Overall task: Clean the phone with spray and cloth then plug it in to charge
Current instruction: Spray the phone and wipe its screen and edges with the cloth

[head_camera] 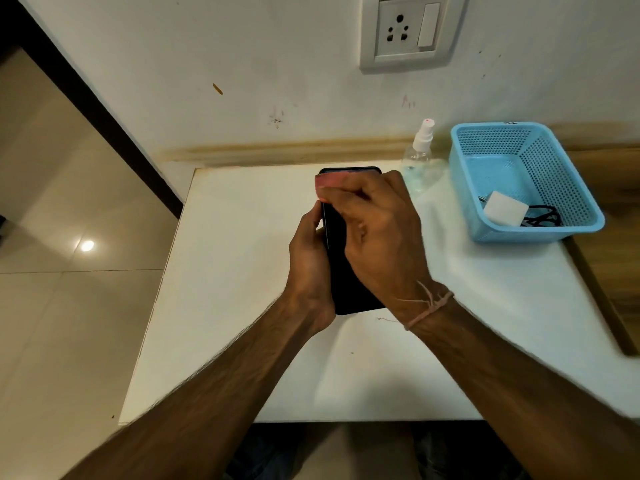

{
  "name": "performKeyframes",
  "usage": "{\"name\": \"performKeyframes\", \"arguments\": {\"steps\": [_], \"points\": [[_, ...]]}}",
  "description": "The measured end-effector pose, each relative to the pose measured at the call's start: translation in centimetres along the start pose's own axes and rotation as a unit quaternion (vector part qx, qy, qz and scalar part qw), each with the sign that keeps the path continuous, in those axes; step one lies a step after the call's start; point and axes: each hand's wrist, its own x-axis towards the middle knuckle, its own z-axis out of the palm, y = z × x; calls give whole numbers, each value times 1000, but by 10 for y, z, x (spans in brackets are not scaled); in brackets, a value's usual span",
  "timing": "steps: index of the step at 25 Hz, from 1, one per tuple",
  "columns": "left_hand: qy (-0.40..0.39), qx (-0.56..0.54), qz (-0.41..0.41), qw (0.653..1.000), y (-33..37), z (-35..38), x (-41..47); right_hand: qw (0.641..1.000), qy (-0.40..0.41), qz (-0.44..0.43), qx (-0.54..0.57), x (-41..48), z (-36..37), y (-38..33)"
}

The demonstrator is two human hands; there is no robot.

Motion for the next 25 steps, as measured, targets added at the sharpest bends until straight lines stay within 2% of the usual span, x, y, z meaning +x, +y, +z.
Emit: {"name": "performKeyframes", "arguments": {"steps": [2, 6, 11, 17, 22, 25], "points": [[-7, 4, 4, 1000, 0, 0, -1, 1000, -6, -16, -4, 3, -6, 7], [-13, 33, -11, 999, 2, 1, -2, 995, 71, 48, -42, 13, -20, 33], [-15, -9, 21, 1000, 1, 4, -4, 998, 10, -48, 34, -1, 3, -4], [-2, 52, 7, 999, 2, 2, -1, 998, 26, 49, -36, 12, -15, 30], [-19, -32, 24, 999, 2, 4, -5, 999, -20, -28, 13, 2, 4, 2], [-3, 31, 19, 999, 3, 2, -1, 1000, 16, 9, -24, 10, -9, 27]]}}
